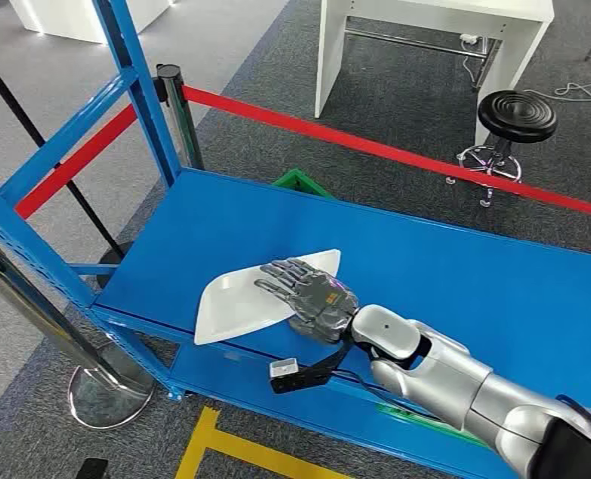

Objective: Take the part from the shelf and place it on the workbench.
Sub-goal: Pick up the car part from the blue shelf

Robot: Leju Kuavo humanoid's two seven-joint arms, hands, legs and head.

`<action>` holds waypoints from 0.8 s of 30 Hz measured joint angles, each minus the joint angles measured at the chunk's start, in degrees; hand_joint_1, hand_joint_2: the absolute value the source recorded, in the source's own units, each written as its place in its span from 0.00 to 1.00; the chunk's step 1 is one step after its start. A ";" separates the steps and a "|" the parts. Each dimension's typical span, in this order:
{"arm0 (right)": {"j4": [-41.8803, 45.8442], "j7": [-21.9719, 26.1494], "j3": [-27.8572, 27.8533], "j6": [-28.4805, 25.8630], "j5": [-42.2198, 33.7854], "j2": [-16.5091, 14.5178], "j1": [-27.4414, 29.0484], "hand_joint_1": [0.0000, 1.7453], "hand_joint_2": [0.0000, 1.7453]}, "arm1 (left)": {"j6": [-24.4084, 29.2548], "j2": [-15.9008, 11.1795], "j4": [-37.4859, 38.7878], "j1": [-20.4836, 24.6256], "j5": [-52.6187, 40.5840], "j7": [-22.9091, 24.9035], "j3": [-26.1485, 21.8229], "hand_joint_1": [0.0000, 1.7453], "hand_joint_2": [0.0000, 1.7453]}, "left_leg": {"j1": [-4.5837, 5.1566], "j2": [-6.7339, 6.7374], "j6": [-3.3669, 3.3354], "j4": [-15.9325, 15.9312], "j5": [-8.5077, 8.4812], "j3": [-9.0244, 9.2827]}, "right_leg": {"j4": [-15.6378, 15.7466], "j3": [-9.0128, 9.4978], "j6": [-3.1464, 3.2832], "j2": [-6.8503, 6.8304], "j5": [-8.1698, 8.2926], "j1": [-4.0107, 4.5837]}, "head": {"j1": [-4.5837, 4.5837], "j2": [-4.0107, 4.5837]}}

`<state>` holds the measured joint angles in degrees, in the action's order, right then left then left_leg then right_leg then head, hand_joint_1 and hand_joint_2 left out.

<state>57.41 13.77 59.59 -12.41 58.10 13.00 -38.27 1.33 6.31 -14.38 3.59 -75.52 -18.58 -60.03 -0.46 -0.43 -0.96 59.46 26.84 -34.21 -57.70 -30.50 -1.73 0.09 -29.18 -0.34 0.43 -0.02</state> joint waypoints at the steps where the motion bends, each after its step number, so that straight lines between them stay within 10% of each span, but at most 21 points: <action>1: 0.02 -0.05 0.01 0.23 -0.36 0.00 0.07 0.00 1.00 | 0.00 0.00 0.00 0.00 0.07 0.00 0.03 0.00 0.00 | 0.00 0.00 0.00 0.00 0.00 0.00 | 0.00 0.00 0.00 0.00 0.00 0.00 | 0.00 0.00; 9: -0.44 -0.86 -1.13 3.16 -4.83 0.02 1.12 0.06 1.00 | 0.02 -0.05 0.00 -0.06 0.93 0.04 0.19 0.00 0.00 | 0.00 0.00 0.00 0.00 0.00 0.00 | 0.00 -0.02 0.00 0.00 0.00 0.00 | 0.00 0.02; 13: -1.36 -0.96 -2.70 4.36 -6.42 0.11 1.63 0.95 1.00 | 0.02 -0.08 0.00 -0.16 1.32 0.04 0.19 0.00 0.00 | 0.00 0.00 0.00 0.00 0.00 0.00 | 0.00 -0.02 0.00 0.01 0.00 0.00 | 0.00 0.00; 24: -3.76 -1.50 -5.99 6.85 -8.69 0.20 2.43 1.00 1.00 | -0.02 -0.23 0.00 -0.34 2.29 0.02 0.21 0.00 0.00 | 0.00 0.00 0.00 0.00 0.00 0.00 | 0.00 -0.02 0.00 0.01 0.00 0.00 | -0.01 0.02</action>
<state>53.65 12.27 53.60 -5.56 49.42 13.20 -35.84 1.31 6.08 -14.38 3.25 -73.23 -18.56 -59.82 -0.46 -0.42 -0.96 59.46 26.84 -34.21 -57.70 -30.52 -1.73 0.10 -29.18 -0.34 0.42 -0.01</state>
